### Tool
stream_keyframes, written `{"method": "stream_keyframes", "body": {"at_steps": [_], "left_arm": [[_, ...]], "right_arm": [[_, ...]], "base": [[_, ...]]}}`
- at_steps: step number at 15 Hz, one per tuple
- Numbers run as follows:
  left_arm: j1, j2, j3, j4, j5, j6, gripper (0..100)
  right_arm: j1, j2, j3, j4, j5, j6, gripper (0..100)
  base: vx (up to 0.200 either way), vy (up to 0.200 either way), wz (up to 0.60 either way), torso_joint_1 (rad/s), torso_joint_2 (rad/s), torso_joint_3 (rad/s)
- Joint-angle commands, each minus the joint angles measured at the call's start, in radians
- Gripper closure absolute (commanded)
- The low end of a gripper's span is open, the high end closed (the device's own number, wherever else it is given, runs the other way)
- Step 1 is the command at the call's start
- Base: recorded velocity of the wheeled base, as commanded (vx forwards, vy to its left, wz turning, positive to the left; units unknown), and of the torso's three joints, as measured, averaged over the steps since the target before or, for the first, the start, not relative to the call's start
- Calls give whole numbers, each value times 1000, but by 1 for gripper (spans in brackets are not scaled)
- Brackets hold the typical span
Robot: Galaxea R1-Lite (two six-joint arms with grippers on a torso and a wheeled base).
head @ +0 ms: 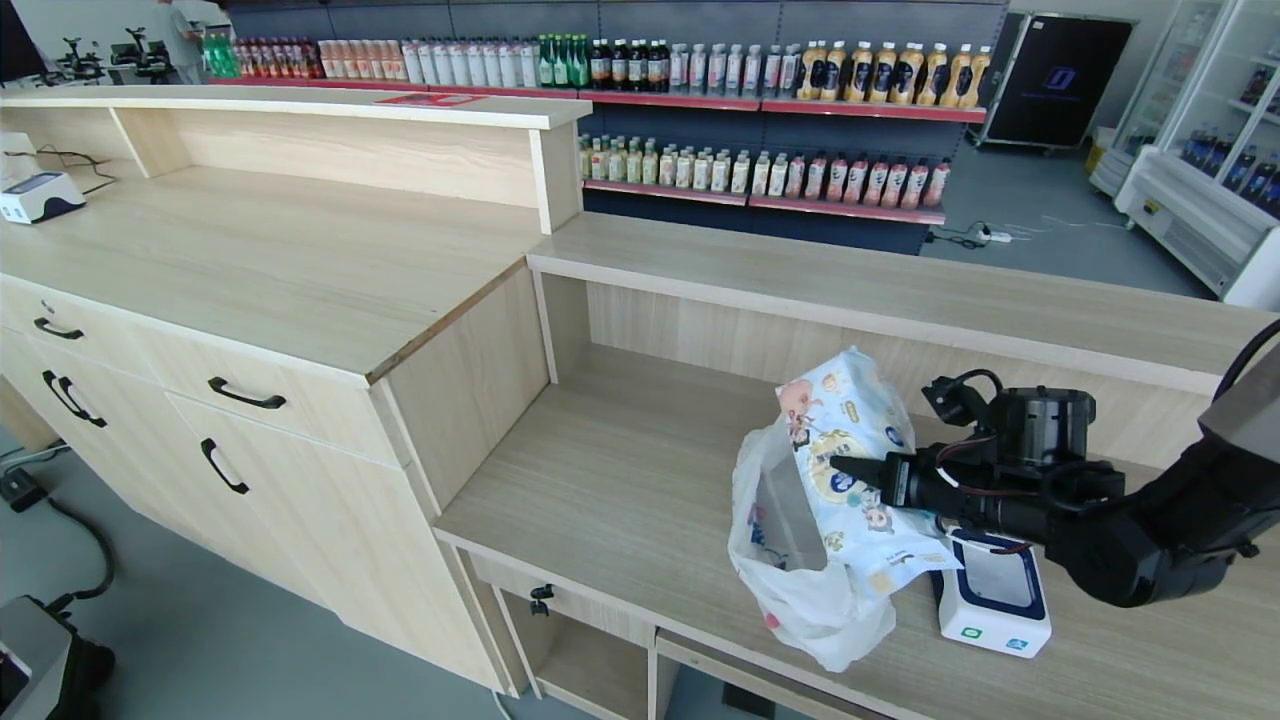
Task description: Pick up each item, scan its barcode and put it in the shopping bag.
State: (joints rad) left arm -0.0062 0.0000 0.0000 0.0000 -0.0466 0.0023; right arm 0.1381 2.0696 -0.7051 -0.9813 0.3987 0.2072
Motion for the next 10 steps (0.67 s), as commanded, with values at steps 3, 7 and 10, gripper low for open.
{"method": "stream_keyframes", "body": {"at_steps": [3, 7, 10], "left_arm": [[0, 2, 0, 0, 1, 1, 0], [0, 2, 0, 0, 1, -1, 0], [0, 2, 0, 0, 1, 1, 0]], "right_arm": [[0, 29, -2, -50, 2, 1, 100], [0, 49, -17, -97, 17, 8, 100], [0, 63, -25, -102, 32, 3, 100]], "base": [[0, 0, 0, 0, 0, 0], [0, 0, 0, 0, 0, 0], [0, 0, 0, 0, 0, 0]]}}
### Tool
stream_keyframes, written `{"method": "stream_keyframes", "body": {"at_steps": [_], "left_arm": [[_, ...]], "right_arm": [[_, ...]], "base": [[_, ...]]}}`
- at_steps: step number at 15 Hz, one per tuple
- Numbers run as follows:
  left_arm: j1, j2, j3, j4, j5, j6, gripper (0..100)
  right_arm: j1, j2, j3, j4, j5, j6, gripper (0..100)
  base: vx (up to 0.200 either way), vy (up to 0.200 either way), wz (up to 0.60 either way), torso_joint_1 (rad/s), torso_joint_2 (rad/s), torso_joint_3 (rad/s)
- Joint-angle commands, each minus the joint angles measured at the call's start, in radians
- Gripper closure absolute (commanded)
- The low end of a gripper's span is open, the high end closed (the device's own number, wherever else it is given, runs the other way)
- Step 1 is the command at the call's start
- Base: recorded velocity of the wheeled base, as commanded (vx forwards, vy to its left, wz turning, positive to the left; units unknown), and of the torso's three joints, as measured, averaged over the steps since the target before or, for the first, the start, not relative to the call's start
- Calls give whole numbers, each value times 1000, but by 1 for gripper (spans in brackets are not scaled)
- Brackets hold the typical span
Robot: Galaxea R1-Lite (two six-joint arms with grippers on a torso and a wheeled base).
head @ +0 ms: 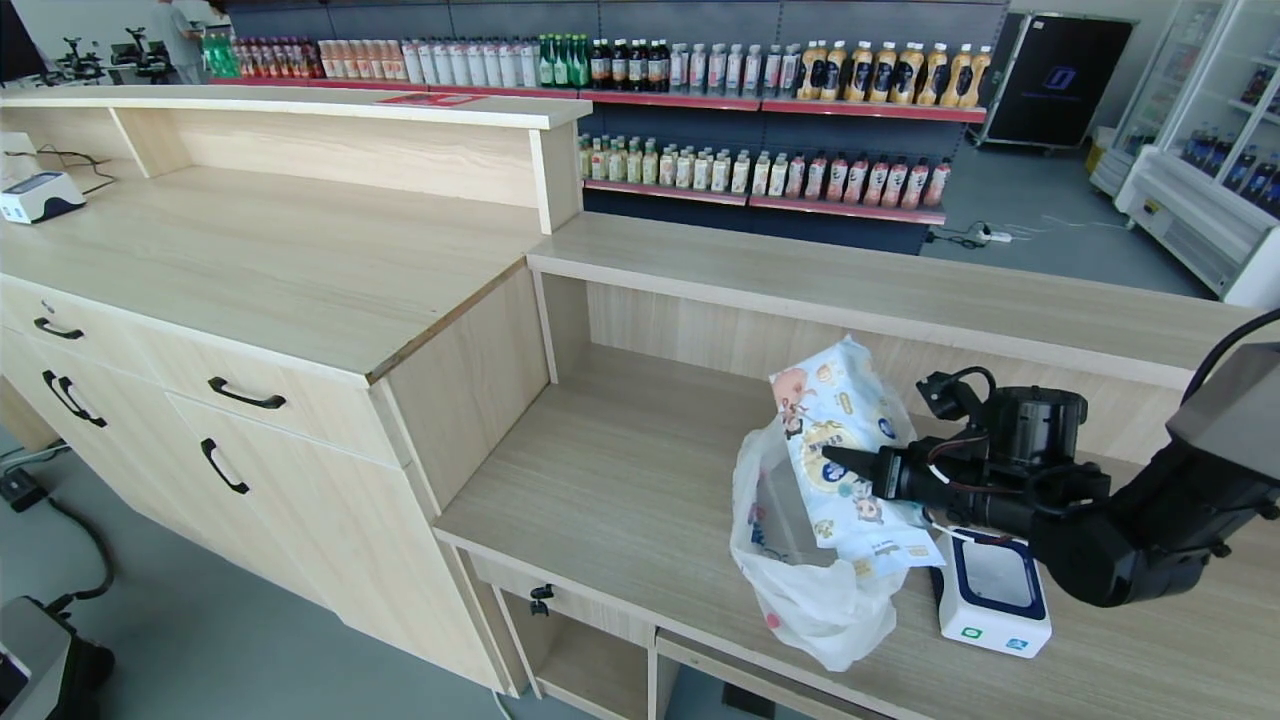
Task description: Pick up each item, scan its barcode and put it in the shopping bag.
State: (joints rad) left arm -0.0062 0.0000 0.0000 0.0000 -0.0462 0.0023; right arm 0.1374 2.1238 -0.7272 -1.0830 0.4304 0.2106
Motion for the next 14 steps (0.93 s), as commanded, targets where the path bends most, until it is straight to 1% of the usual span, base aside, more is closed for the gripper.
{"method": "stream_keyframes", "body": {"at_steps": [1, 8, 14], "left_arm": [[0, 2, 0, 0, 0, -1, 0], [0, 2, 0, 0, -1, -1, 0], [0, 2, 0, 0, -1, -1, 0]], "right_arm": [[1, 16, -12, -12, 2, 0, 100], [-1, 71, -40, -71, 19, -4, 100], [1, 82, -1, -77, 30, -4, 100]], "base": [[0, 0, 0, 0, 0, 0], [0, 0, 0, 0, 0, 0], [0, 0, 0, 0, 0, 0]]}}
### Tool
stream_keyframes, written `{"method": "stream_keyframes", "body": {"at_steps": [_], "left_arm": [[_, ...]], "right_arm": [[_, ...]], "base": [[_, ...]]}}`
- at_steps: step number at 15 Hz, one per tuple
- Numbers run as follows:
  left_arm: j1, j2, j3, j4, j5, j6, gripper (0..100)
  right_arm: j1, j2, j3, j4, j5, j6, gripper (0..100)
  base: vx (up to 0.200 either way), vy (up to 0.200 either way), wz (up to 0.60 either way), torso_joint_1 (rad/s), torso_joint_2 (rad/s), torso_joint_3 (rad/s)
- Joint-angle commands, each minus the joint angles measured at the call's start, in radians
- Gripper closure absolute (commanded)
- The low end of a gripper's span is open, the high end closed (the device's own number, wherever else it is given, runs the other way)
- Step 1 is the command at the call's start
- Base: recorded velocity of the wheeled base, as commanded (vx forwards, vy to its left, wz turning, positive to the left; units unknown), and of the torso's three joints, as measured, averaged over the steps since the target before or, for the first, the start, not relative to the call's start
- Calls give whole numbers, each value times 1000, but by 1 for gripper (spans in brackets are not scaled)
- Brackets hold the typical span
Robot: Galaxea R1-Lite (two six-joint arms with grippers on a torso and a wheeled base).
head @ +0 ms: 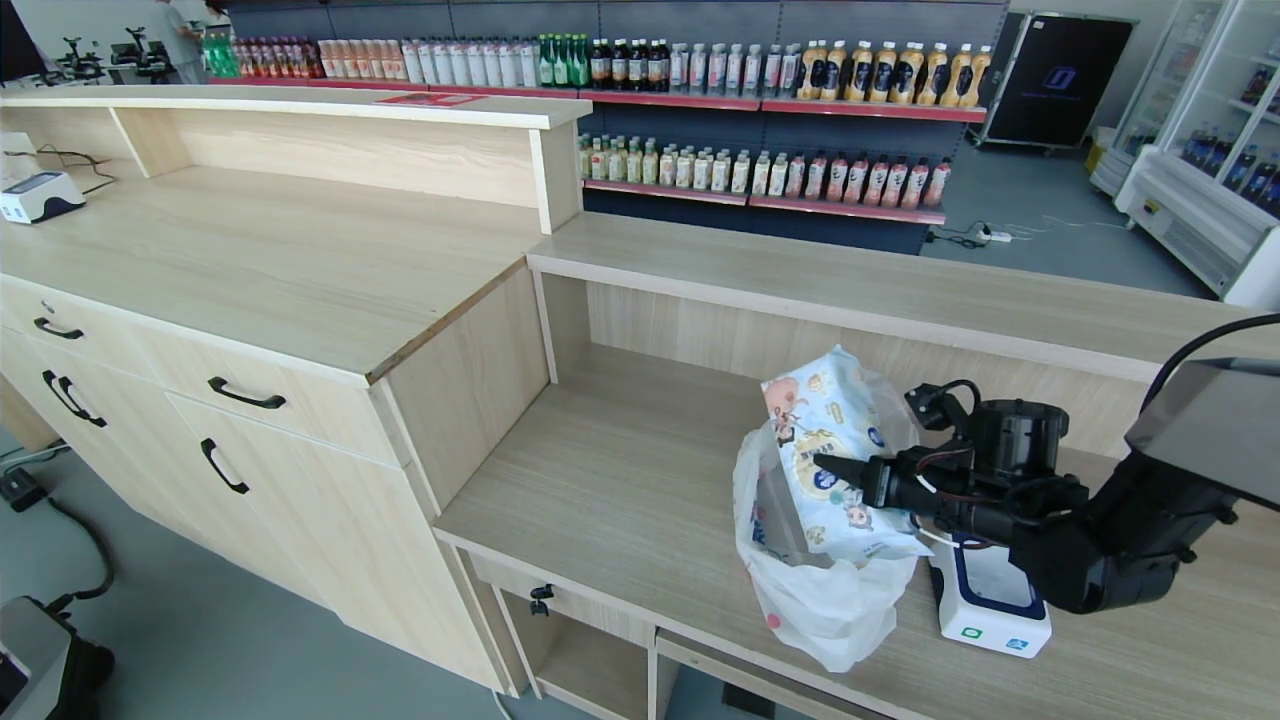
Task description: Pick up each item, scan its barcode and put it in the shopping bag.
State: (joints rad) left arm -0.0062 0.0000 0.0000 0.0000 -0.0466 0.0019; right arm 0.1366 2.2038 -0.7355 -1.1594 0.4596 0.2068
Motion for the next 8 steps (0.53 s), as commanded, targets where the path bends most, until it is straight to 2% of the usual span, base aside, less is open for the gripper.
{"method": "stream_keyframes", "body": {"at_steps": [1, 8], "left_arm": [[0, 2, 0, 0, 1, 0, 0], [0, 2, 0, 0, 1, 0, 0]], "right_arm": [[0, 8, 11, 0, -1, 0, 100], [1, 22, 15, 4, 1, -1, 100]], "base": [[0, 0, 0, 0, 0, 0], [0, 0, 0, 0, 0, 0]]}}
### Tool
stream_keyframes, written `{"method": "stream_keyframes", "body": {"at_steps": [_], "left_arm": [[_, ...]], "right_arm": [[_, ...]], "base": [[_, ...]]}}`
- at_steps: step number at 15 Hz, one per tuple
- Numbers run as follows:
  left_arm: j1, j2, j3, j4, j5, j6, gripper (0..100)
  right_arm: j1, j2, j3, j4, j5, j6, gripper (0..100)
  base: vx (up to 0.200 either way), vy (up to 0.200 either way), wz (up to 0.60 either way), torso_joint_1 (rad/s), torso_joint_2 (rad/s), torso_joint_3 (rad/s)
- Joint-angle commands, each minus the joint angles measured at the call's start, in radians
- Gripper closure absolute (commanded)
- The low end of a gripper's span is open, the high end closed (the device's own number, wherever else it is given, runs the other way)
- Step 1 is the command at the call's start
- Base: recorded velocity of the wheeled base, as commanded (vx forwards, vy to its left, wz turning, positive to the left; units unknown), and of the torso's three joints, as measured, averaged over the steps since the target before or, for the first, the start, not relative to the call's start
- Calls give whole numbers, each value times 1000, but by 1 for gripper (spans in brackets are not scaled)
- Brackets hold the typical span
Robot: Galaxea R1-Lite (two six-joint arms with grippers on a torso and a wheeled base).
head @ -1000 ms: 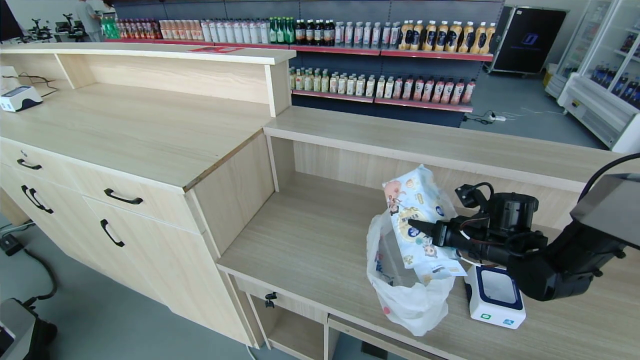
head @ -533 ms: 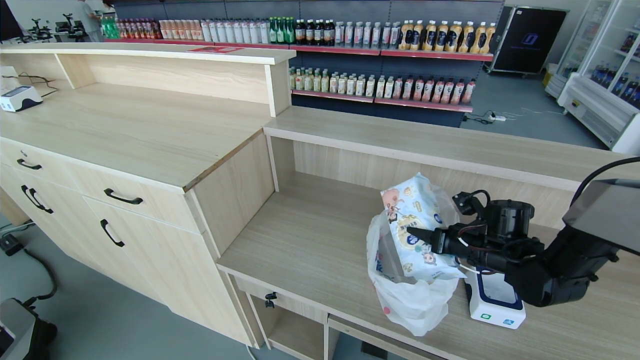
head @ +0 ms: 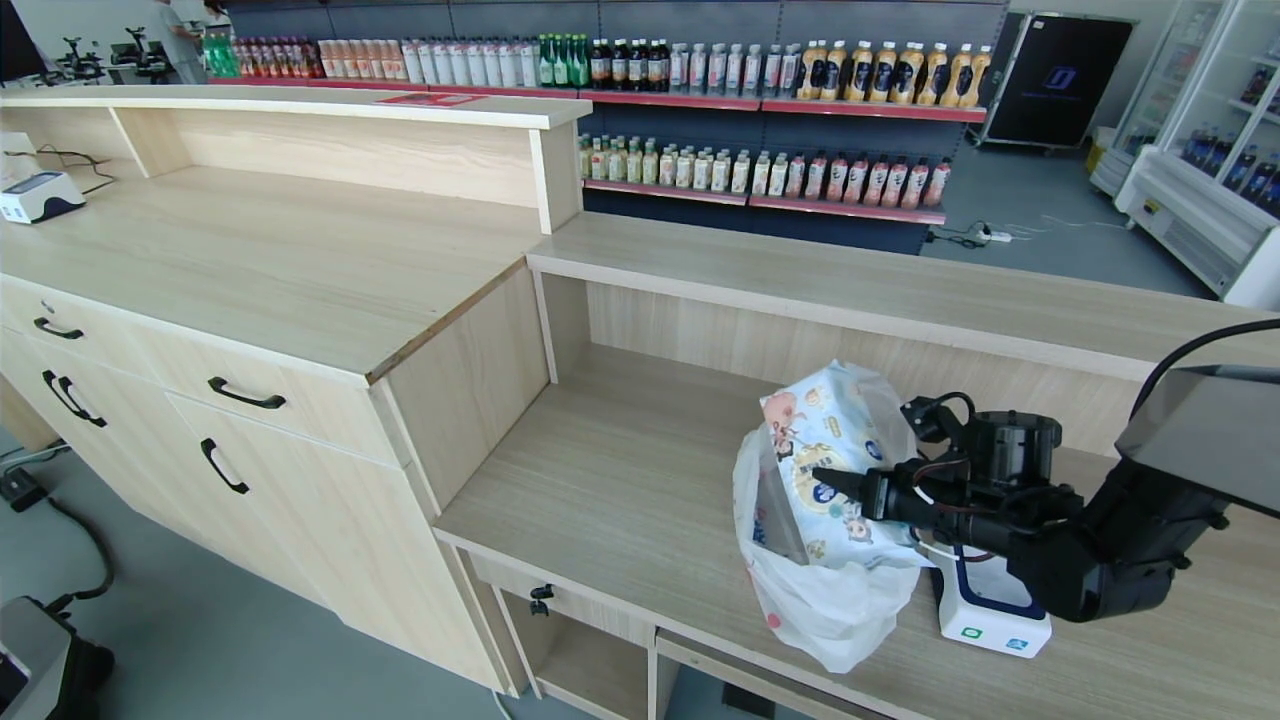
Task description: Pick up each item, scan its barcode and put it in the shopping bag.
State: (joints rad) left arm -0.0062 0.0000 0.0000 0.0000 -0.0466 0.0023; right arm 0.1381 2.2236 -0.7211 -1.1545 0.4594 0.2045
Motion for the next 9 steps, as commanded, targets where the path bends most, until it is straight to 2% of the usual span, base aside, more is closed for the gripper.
{"method": "stream_keyframes", "body": {"at_steps": [1, 9], "left_arm": [[0, 2, 0, 0, 1, -1, 0], [0, 2, 0, 0, 1, 1, 0]], "right_arm": [[2, 2, -1, -1, 1, -5, 100], [2, 11, 15, 1, 4, -45, 100]], "base": [[0, 0, 0, 0, 0, 0], [0, 0, 0, 0, 0, 0]]}}
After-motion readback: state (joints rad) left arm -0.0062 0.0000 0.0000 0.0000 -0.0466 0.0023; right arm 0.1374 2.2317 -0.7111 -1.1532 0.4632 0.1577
